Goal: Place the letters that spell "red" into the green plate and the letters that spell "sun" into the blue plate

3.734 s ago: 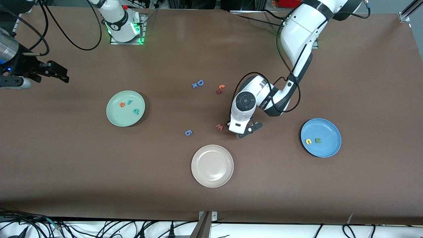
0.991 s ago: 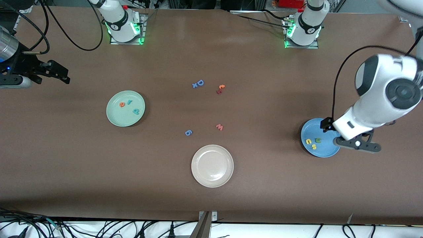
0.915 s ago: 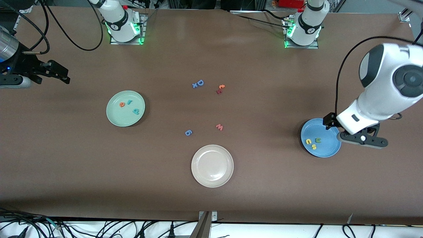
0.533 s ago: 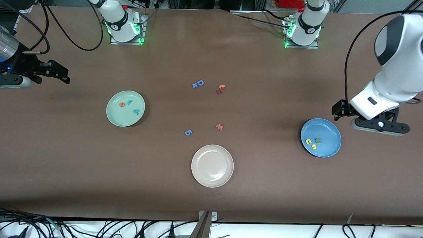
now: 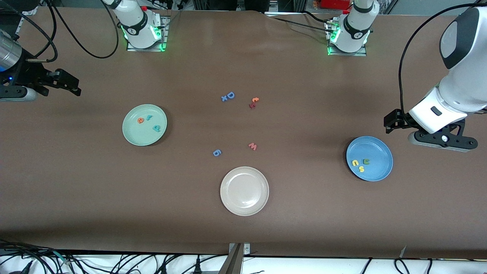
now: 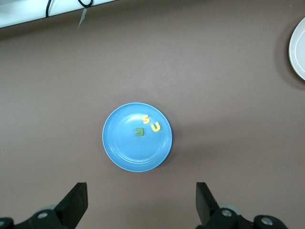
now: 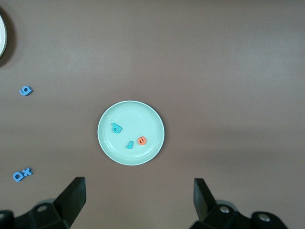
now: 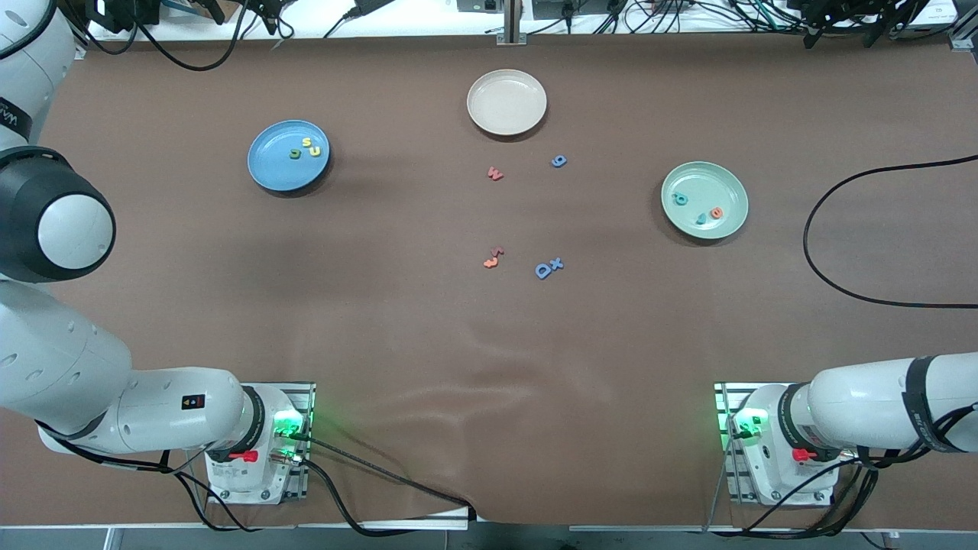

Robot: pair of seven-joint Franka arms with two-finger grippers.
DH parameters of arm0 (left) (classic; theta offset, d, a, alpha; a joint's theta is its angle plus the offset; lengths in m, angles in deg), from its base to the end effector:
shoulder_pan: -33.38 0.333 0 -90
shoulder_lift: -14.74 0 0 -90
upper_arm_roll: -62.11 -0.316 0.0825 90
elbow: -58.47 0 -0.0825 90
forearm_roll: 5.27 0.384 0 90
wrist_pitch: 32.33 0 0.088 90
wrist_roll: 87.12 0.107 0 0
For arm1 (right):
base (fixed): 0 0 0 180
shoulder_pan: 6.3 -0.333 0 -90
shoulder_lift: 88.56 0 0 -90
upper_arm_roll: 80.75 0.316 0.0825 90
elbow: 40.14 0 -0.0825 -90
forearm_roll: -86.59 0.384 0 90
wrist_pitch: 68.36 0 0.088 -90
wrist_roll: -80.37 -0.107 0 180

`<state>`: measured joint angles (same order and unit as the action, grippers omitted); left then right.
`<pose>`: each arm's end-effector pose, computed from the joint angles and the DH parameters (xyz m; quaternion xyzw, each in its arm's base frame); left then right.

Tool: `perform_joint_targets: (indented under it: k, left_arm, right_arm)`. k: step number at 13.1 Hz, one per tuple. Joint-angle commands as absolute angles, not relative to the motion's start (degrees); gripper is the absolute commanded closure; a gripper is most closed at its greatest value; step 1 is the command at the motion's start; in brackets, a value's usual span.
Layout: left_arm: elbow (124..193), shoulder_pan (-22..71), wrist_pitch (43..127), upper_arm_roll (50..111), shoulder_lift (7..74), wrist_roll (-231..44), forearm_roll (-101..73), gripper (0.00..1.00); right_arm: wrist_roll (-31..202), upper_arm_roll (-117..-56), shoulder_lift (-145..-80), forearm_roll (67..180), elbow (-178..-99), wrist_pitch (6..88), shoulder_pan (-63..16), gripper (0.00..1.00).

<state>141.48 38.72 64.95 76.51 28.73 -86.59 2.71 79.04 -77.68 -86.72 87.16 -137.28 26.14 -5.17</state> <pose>0.6314 -0.0693 0.5526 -0.9953 0.0881 -0.0091 0.0385 0.5484 0.0200 0.5899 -1.0000 -0.0049 0.0071 0.0039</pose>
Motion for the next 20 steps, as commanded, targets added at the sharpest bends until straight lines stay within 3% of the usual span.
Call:
perform_joint_targets:
  k: [1, 20]
  left_arm:
    - [140.83, 38.92, 63.82, 76.43, 28.62, -85.80, 1.15, 0.00]
    - [140.74, 40.59, 63.82, 76.08, 28.80, -85.80, -2.46, 0.00]
  right_arm:
    - [79.75, -77.06, -86.18, 87.74, -137.34, 25.51, -4.37, 0.00]
    - [79.67, -77.06, -86.27, 87.47, -137.25, 25.60, -4.37, 0.00]
